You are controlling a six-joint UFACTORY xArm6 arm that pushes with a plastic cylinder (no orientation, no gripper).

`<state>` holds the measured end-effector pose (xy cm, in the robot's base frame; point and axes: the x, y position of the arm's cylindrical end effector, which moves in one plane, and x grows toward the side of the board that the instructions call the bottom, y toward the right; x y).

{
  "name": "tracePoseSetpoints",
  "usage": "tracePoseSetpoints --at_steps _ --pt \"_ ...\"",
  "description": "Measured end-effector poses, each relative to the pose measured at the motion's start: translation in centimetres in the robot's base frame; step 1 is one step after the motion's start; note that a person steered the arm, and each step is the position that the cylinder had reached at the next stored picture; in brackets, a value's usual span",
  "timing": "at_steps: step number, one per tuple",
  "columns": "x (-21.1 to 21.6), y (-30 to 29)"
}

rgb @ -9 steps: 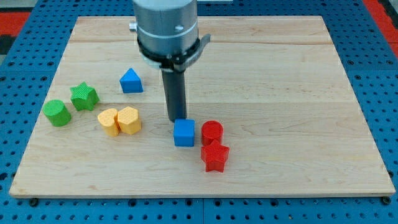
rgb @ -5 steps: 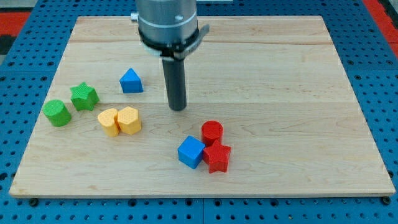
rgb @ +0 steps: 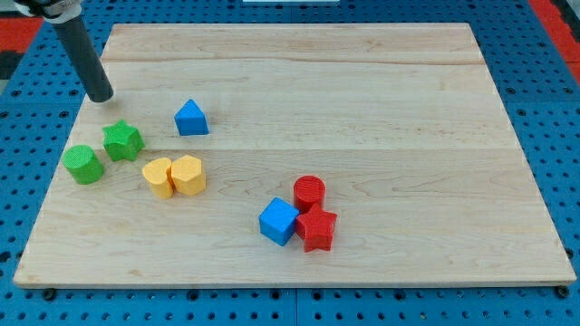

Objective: Push the blue triangle close to the center of the board

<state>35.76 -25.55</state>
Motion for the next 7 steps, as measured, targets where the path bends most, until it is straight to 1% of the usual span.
tracePoseSetpoints --at_steps 1,3,4,5,6,7 --pt "1.3 5.2" --pt "6.0 16.7" --pt "6.0 18.5" --pt "4.2 18.3" --pt "3.8 19.4" --pt "6.2 19.6"
